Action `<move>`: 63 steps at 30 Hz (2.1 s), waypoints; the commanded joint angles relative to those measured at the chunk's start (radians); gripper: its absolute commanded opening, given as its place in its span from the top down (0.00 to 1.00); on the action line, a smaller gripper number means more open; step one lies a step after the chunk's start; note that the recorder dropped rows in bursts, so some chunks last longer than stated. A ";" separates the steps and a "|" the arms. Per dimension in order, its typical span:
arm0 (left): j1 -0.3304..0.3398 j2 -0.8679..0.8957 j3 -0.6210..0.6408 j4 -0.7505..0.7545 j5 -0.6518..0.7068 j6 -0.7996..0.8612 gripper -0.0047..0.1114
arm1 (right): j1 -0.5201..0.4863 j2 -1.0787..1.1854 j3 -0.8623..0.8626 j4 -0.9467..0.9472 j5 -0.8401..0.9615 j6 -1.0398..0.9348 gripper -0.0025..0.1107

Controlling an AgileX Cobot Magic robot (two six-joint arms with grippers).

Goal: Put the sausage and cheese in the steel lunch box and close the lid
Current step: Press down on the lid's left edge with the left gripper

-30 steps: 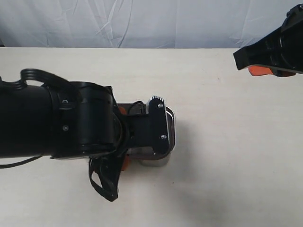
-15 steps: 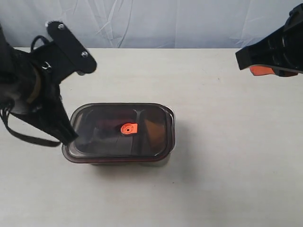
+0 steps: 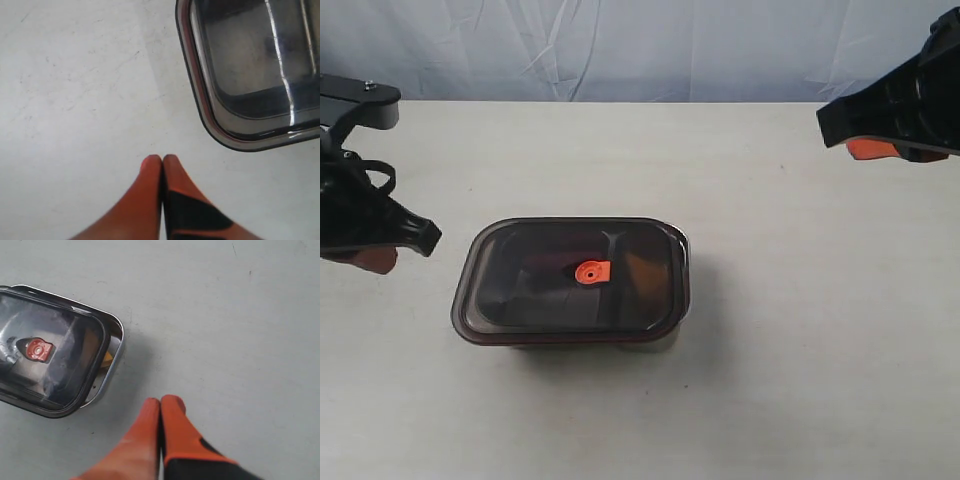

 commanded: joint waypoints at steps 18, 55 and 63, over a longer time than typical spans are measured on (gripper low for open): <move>0.002 0.234 0.006 -0.064 -0.053 -0.029 0.96 | -0.004 -0.008 -0.001 -0.024 -0.002 -0.005 0.99; -0.057 0.331 0.006 -0.124 -0.200 -0.047 0.96 | -0.004 -0.008 -0.001 -0.042 -0.002 -0.005 0.99; -0.057 0.331 0.006 -0.124 -0.214 -0.047 0.96 | -0.004 -0.008 0.023 0.004 0.014 -0.005 0.99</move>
